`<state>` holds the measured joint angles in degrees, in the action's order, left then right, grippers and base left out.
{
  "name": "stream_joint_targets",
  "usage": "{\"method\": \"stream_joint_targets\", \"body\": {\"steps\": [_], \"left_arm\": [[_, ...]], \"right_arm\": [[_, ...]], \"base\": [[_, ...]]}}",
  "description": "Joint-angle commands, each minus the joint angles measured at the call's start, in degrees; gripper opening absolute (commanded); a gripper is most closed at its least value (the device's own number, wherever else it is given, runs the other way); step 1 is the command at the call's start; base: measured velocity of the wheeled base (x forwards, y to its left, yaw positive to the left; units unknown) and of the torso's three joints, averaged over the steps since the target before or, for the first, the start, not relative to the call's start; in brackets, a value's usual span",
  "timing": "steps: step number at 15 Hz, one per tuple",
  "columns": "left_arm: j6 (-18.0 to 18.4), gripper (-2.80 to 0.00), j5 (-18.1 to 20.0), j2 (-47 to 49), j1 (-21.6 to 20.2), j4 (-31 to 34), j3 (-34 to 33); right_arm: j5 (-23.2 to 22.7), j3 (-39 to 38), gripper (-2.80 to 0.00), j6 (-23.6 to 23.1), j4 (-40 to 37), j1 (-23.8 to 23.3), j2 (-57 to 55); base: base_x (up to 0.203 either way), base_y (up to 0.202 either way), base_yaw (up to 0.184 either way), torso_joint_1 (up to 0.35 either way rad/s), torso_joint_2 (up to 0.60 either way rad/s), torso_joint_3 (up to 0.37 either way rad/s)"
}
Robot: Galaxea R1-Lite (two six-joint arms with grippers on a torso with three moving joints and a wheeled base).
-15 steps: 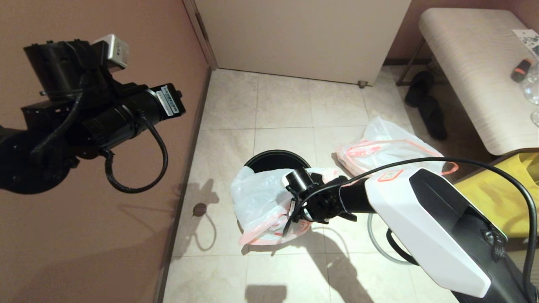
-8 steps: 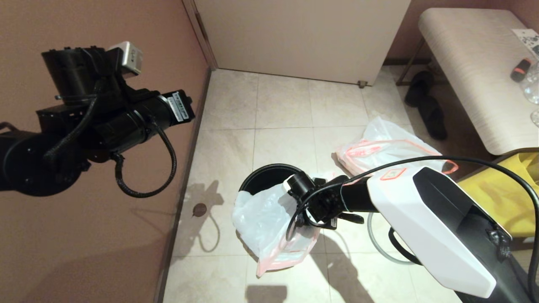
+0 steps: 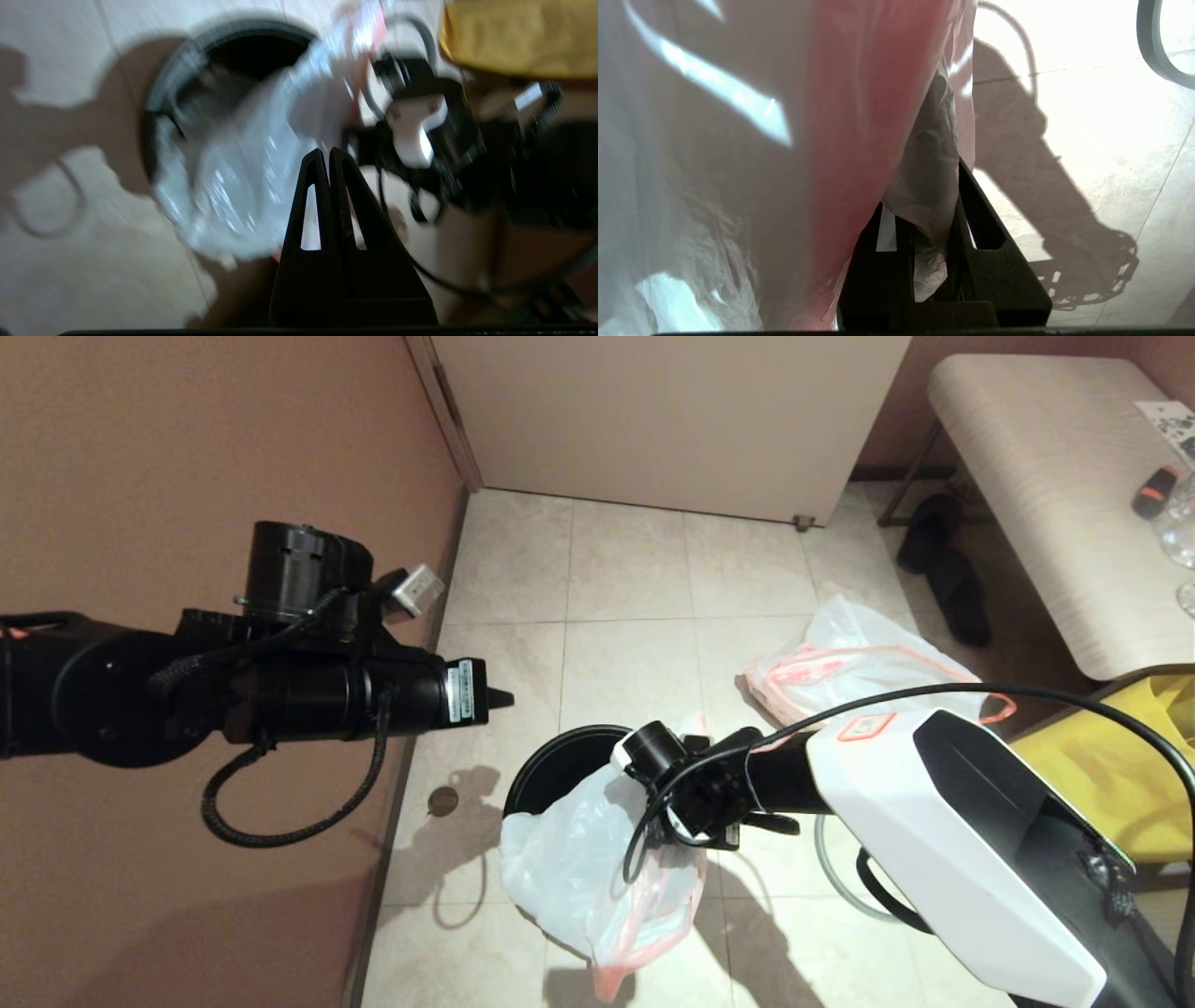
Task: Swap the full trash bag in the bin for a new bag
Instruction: Put the new garbage bag on the trash can
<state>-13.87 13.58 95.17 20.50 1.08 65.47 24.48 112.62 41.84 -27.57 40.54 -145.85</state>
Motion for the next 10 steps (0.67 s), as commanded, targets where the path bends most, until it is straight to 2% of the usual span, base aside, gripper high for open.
{"method": "stream_joint_targets", "body": {"steps": [1, 3, 4, 6, 8, 10], "left_arm": [[-1.16, -2.80, 5.42, 0.08, 0.18, 7.34, 0.24], [-1.71, -2.80, 7.90, -1.82, 1.43, 14.23, -2.45], [-1.84, -2.80, 8.71, -2.36, 1.29, 15.20, -4.38], [-1.48, -2.80, 8.98, -5.52, -1.72, 15.43, -9.66], [-0.27, -2.80, 9.79, -9.27, -3.02, 12.48, -19.62], [0.56, -2.80, 10.15, -12.91, -3.39, 1.69, -33.78]], "right_arm": [[0.11, -0.03, -2.80, 0.26, -0.11, 0.51, -0.43], [0.18, -0.79, -2.80, 0.20, -0.04, 0.60, -1.29], [-0.37, -1.37, -2.80, 0.47, -0.03, 0.54, -1.40], [-3.09, -1.61, -2.80, 1.81, 0.38, 0.33, -0.71], [-7.43, -1.13, -2.80, 2.30, 1.41, 0.33, 1.10], [-8.91, 0.04, -2.80, 3.67, 2.38, 1.33, 2.69]], "base": [[0.000, 0.000, 0.000, 0.000, 0.00, 0.000], [0.000, 0.000, 0.000, 0.000, 0.00, 0.000], [0.000, 0.000, 0.000, 0.000, 0.00, 0.000], [0.000, 0.000, 0.000, 0.000, 0.00, 0.000], [0.000, 0.000, 0.000, 0.000, 0.00, 0.000], [0.000, 0.000, 0.000, 0.000, 0.00, 0.000]]}}
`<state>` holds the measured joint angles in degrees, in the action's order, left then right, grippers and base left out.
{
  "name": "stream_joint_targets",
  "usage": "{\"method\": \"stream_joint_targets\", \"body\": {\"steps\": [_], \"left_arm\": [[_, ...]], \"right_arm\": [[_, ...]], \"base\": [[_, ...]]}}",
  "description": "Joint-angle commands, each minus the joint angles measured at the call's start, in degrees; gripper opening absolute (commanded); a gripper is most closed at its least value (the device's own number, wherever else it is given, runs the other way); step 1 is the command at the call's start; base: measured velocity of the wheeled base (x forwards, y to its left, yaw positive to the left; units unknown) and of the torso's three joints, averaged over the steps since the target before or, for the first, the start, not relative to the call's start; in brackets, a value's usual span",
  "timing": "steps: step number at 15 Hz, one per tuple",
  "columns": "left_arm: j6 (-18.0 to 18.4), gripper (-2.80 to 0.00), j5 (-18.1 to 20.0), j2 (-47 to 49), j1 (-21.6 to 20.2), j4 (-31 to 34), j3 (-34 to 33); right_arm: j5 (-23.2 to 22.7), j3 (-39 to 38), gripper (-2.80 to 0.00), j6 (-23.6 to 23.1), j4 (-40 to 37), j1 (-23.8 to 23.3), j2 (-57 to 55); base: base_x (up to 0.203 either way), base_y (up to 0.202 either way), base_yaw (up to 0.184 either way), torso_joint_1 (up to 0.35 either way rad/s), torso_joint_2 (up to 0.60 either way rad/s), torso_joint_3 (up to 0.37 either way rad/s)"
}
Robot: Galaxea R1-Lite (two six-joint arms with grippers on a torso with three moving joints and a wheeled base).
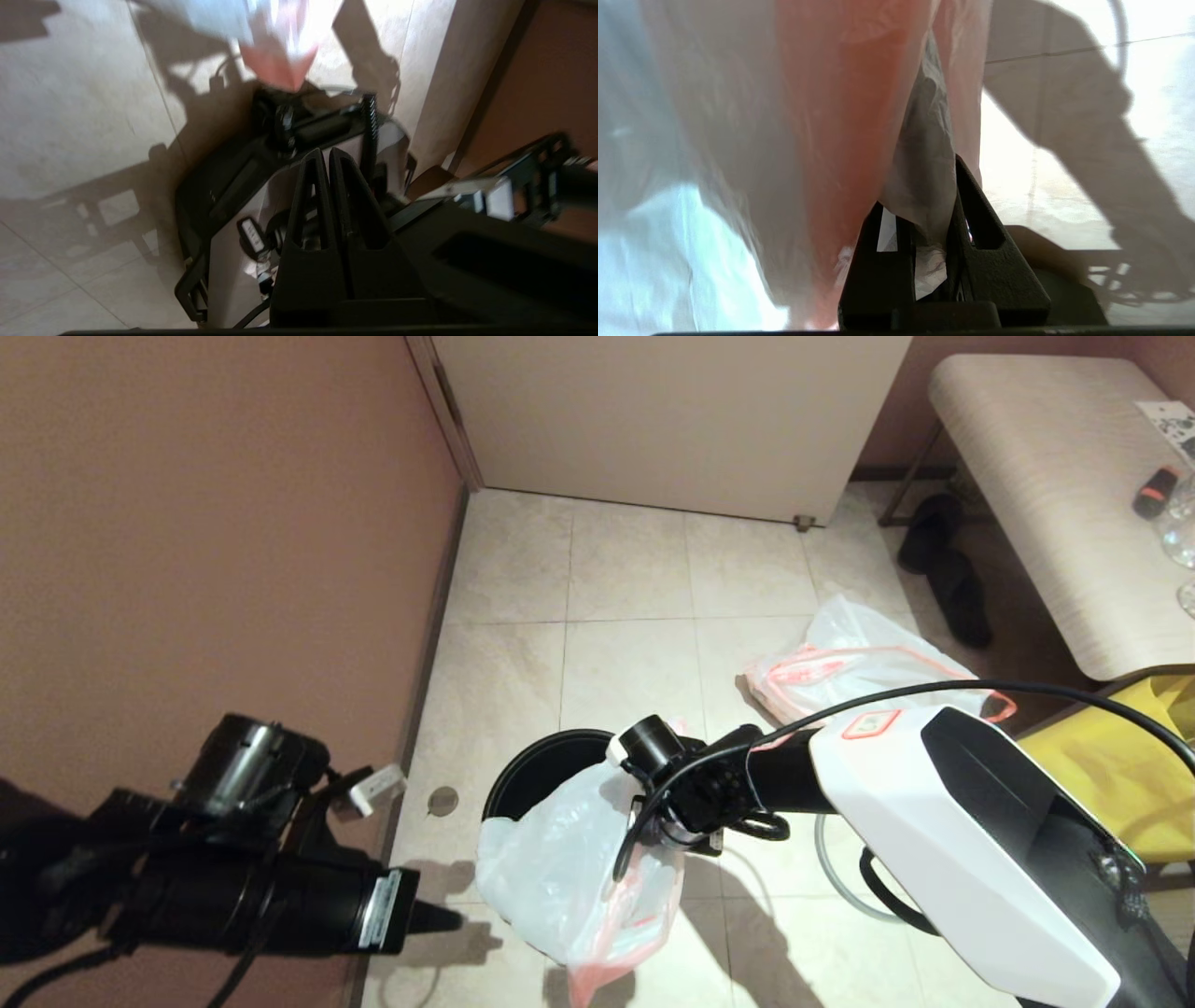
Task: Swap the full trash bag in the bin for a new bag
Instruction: Put the new garbage bag on the trash can
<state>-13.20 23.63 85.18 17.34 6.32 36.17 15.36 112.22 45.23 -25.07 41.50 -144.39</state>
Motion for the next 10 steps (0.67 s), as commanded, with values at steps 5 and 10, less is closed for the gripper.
{"method": "stream_joint_targets", "body": {"steps": [5, 10], "left_arm": [[-3.38, -2.80, 0.55, 0.94, 4.55, -55.31, -33.26], [-8.64, -2.80, -8.62, 18.24, 16.28, -73.70, -36.00]], "right_arm": [[-2.60, 0.54, -2.80, 0.47, 8.06, 1.07, 3.12], [-5.36, 0.77, -2.80, 2.33, 9.93, 1.66, 5.40]], "base": [[0.000, 0.000, 0.000, 0.000, 0.00, 0.000], [0.000, 0.000, 0.000, 0.000, 0.00, 0.000]]}}
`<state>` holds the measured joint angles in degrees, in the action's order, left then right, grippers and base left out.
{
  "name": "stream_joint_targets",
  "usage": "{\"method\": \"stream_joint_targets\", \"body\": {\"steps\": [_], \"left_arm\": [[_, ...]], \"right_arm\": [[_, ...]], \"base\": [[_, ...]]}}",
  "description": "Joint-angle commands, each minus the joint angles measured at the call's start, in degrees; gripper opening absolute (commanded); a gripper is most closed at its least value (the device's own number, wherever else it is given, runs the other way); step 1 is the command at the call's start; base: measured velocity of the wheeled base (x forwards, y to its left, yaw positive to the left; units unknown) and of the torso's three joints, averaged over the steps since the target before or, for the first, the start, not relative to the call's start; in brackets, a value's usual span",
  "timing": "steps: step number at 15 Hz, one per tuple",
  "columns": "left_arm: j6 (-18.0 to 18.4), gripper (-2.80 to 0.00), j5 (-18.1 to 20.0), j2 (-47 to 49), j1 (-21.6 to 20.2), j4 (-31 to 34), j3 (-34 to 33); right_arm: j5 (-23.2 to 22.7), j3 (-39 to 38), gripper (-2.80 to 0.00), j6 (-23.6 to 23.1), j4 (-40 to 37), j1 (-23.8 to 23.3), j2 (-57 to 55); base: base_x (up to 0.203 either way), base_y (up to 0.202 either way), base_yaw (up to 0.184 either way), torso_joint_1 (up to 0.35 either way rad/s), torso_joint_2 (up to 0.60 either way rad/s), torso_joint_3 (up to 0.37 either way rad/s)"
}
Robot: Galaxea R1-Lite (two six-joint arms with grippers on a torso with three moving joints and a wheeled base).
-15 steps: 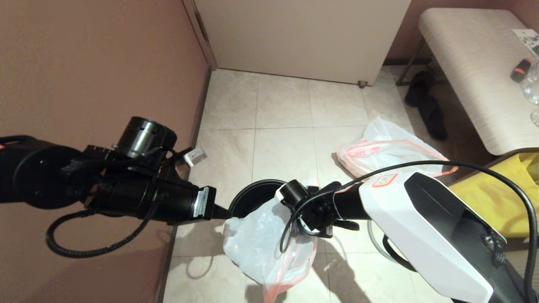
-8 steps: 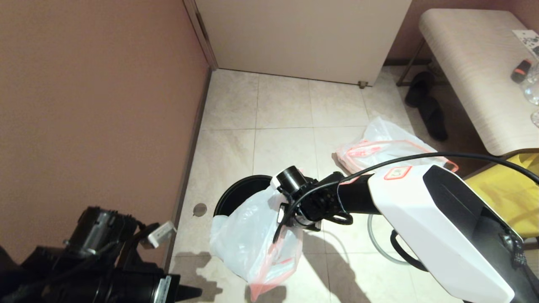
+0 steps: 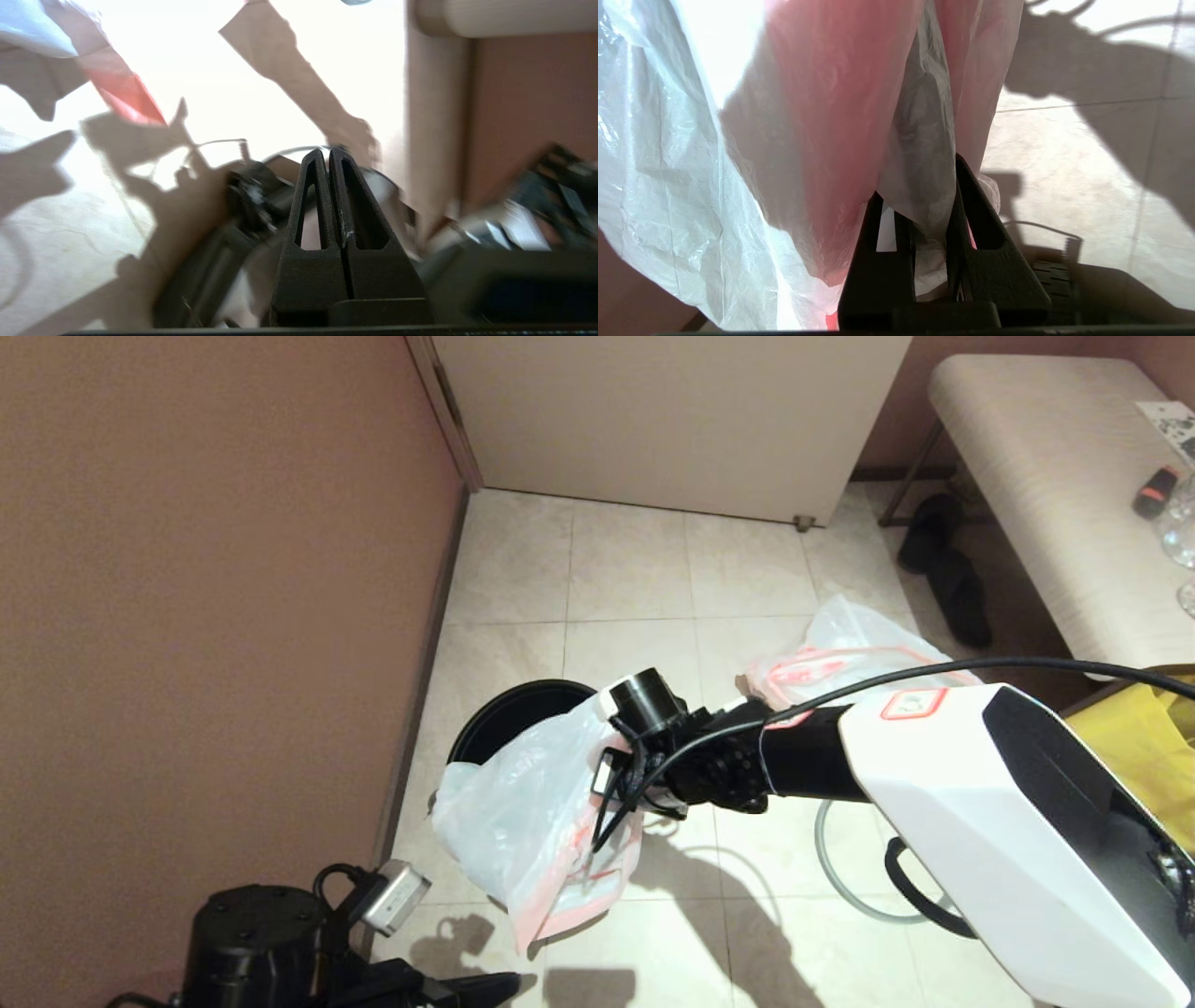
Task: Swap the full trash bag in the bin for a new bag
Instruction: Put the new garbage bag on the trash can
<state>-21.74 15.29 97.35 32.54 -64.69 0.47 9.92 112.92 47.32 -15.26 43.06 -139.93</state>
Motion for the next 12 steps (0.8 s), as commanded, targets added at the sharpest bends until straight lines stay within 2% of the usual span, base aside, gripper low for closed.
{"method": "stream_joint_targets", "body": {"steps": [1, 4, 7, 9, 12], "left_arm": [[-0.30, -2.80, -3.35, 11.46, 1.57, -8.07, -0.35], [-0.24, -2.80, -14.72, 26.48, 2.75, -19.96, -0.19], [0.95, -2.80, -23.80, 29.69, 1.75, -24.82, 4.44], [2.56, -2.80, -27.01, 32.45, 0.77, -25.22, 6.31], [1.08, -2.80, -31.81, 32.20, 0.25, -25.26, 9.02]], "right_arm": [[-0.39, 0.03, -2.80, 0.53, 0.12, 0.13, 1.83], [-0.69, 0.07, -2.80, 0.66, 0.14, 0.54, 3.26], [-1.99, 0.02, -2.80, 1.75, -0.32, 0.36, 2.65], [-3.48, -0.07, -2.80, 3.44, -1.46, 0.51, 2.81], [-3.86, -0.15, -2.80, 3.48, -4.77, 0.63, 2.39]], "base": [[0.000, 0.000, 0.000, 0.000, 0.00, 0.000], [0.000, 0.000, 0.000, 0.000, 0.00, 0.000], [0.000, 0.000, 0.000, 0.000, 0.00, 0.000], [0.000, 0.000, 0.000, 0.000, 0.00, 0.000], [0.000, 0.000, 0.000, 0.000, 0.00, 0.000]]}}
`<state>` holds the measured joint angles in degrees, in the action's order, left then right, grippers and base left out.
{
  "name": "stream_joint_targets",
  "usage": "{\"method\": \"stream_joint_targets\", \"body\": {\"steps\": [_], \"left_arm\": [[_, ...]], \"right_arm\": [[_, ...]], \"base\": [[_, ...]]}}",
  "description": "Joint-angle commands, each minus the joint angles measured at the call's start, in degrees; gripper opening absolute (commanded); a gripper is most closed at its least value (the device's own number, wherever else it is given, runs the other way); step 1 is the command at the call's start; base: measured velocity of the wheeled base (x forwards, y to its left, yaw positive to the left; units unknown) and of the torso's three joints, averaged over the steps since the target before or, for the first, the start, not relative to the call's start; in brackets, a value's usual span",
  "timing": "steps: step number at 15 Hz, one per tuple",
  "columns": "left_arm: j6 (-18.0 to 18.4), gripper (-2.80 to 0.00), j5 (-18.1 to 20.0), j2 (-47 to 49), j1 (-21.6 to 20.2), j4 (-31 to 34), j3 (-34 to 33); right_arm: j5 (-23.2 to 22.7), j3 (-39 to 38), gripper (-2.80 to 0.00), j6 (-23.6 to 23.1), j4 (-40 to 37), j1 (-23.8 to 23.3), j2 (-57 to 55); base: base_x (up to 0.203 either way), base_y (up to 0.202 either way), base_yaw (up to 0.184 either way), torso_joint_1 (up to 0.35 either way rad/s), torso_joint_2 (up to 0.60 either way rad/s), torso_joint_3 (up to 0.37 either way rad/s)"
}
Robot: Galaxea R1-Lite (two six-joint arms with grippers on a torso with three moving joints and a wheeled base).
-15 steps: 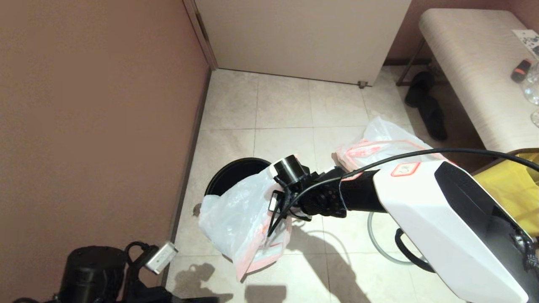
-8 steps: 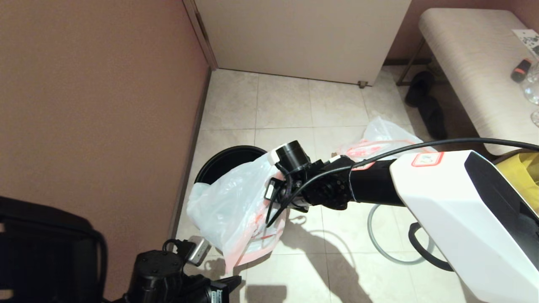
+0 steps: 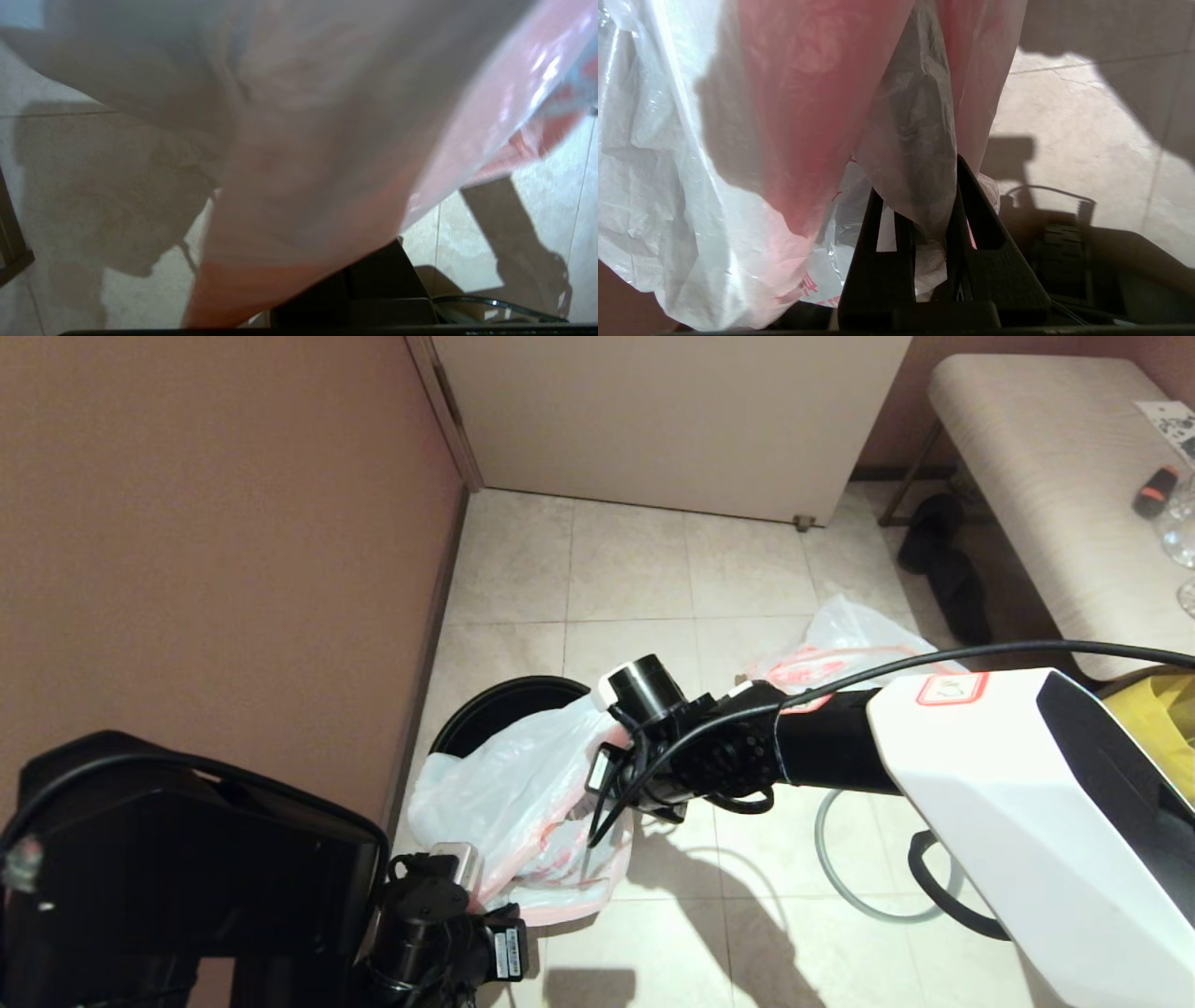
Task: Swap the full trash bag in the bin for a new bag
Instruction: Put the new garbage bag on the trash can
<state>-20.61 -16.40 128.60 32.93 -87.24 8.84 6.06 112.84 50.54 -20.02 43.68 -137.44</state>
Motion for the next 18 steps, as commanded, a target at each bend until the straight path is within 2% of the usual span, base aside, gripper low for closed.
{"method": "stream_joint_targets", "body": {"steps": [1, 8, 11, 14, 17, 18], "left_arm": [[-1.09, -2.80, -0.90, 0.57, -0.30, -2.72, 0.73], [-1.23, -2.80, -1.45, 1.55, -9.21, -2.72, 2.93], [-1.17, -2.80, -1.84, 0.96, -12.21, -2.72, 3.33], [-1.19, -2.80, -4.13, 1.96, -13.40, -2.72, 4.60], [-1.17, -2.80, -4.35, 3.41, -13.68, -2.72, 5.31], [-1.12, -2.80, -4.35, 3.91, -13.68, -2.72, 5.31]], "right_arm": [[0.15, -0.07, -2.80, 0.19, -1.35, 0.00, -0.80], [-0.02, -1.22, -2.80, -0.30, -7.75, 0.53, -2.59], [-0.02, -3.91, -2.80, -3.86, -7.84, 0.52, -2.58], [-0.49, -5.36, -2.80, -5.81, -7.67, 0.47, -2.05], [-7.65, -6.54, -2.80, -5.87, -7.74, 0.27, 1.10], [-7.64, -6.66, -2.80, -5.89, -7.75, 0.26, 1.12]], "base": [[0.000, 0.000, 0.000, 0.000, 0.00, 0.000], [0.000, 0.000, 0.000, 0.000, 0.00, 0.000], [0.000, 0.000, 0.000, 0.000, 0.00, 0.000], [0.000, 0.000, 0.000, 0.000, 0.00, 0.000], [0.000, 0.000, 0.000, 0.000, 0.00, 0.000], [0.000, 0.000, 0.000, 0.000, 0.00, 0.000]]}}
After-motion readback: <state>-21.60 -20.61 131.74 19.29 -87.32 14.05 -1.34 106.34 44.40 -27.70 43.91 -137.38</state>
